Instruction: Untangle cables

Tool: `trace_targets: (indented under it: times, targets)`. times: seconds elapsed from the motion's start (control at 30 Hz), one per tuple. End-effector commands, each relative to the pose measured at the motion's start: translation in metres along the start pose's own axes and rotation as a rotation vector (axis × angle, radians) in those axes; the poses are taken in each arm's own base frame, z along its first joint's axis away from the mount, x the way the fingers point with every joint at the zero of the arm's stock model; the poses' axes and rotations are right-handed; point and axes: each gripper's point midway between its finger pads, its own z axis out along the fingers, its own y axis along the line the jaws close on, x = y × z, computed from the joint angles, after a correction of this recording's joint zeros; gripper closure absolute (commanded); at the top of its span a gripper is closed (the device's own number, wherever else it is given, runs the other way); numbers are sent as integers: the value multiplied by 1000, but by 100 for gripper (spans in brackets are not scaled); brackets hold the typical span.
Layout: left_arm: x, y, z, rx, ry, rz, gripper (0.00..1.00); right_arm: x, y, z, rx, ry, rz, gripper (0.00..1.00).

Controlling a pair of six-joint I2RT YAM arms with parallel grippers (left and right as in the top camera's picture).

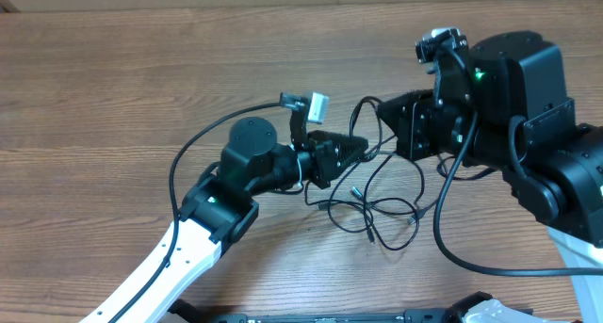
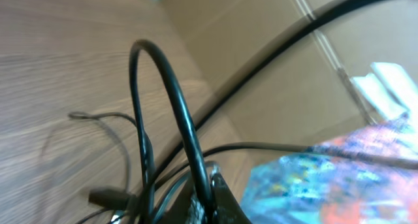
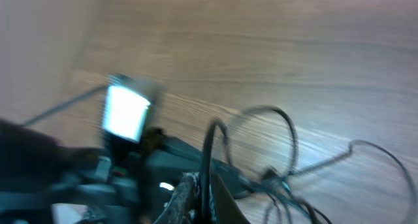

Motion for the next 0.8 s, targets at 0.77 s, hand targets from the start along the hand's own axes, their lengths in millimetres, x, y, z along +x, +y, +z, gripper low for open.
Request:
trace_targets:
  times: [0.77]
  targets:
    - [-109, -34, -97, 321, -155, -346, 96, 18, -28, -8, 159, 48, 11, 96]
